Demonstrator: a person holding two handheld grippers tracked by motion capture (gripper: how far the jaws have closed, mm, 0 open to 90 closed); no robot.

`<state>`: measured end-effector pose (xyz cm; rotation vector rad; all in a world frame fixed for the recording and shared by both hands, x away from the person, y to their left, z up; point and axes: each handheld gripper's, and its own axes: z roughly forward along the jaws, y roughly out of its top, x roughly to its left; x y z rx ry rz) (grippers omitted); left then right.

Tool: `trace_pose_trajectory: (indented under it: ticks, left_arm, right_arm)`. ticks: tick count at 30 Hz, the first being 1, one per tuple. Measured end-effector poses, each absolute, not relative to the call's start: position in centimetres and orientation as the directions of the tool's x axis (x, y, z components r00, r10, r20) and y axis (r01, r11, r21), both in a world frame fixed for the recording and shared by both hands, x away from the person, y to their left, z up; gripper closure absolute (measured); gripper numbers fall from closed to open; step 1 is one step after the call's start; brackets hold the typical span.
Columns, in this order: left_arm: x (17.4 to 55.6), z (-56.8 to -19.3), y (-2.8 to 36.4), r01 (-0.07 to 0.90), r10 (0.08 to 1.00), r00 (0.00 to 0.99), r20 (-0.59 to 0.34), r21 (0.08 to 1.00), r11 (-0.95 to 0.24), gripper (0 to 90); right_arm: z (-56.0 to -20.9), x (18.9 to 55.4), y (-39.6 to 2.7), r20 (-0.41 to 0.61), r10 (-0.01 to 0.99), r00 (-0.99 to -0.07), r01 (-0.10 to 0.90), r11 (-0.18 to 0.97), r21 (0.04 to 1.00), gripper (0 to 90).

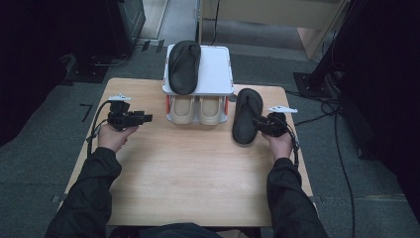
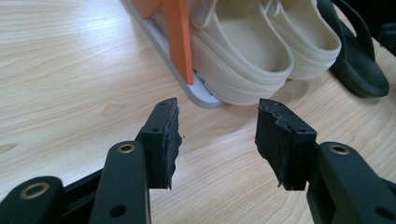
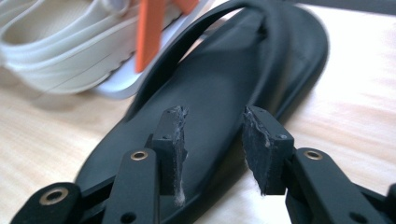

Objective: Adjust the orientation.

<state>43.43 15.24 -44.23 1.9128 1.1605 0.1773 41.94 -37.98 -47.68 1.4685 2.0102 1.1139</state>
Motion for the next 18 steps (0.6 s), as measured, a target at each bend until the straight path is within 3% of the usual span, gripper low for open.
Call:
trace_pose_trajectory:
  ticks: [7, 18]
  left_arm:
    - [42.8, -44.3, 15.5, 0.660, 0.781, 0.547, -0.302, 0.729, -0.180, 49.3]
    - [42.8, -44.9, 14.6, 0.665, 0.759, 0.574, -0.308, 0.716, -0.212, 48.1]
  right_arm:
    - [-48.5, 43.6, -39.5, 0.177, 0.938, -0.299, 0.622, 0.051, 0.781, 58.4]
    - [-49.8, 45.4, -38.5, 0.146, 0.948, -0.283, 0.651, 0.078, 0.755, 55.7]
